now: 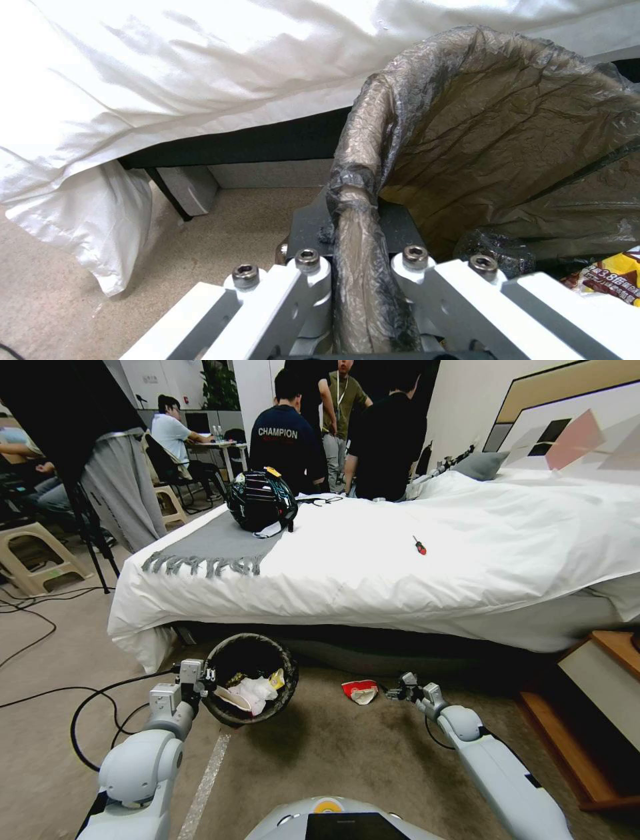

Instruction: Pick up the trash bin, then pick up the garbage from the floor and place it into the trash bin.

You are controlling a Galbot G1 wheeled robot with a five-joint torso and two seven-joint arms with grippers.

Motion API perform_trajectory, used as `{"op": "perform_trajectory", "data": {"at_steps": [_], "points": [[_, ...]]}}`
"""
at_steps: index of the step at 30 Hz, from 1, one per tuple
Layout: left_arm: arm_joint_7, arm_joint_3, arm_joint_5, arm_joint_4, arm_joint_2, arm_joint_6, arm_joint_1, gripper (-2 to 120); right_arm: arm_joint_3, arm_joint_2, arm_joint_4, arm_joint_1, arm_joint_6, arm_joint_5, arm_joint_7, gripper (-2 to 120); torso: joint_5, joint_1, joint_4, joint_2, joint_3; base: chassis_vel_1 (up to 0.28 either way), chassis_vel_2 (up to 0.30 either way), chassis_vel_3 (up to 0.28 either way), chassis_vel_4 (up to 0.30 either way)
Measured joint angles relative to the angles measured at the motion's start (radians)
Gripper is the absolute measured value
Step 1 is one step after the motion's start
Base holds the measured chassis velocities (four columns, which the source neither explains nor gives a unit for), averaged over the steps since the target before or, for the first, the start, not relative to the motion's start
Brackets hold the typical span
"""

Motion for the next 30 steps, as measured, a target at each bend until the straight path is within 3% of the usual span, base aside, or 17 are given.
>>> {"op": "perform_trajectory", "data": {"at_steps": [14, 30], "points": [[-0.001, 0.006, 0.009, 0.0, -0.003, 0.0, -0.001, 4, -0.141, 0.107, -0.293, 0.183, 0.059, -0.076, -0.046, 100, -0.0003, 0.0, 0.0, 0.0, 0.0, 0.0, 0.0, 0.0, 0.0], [0.001, 0.016, 0.01, 0.017, 0.005, 0.0, -0.011, 4, -0.148, 0.21, -0.463, 0.3, 0.131, -0.115, -0.019, 100, -0.0006, 0.0, 0.0, 0.0, 0.0, 0.0, 0.0, 0.0, 0.0]]}}
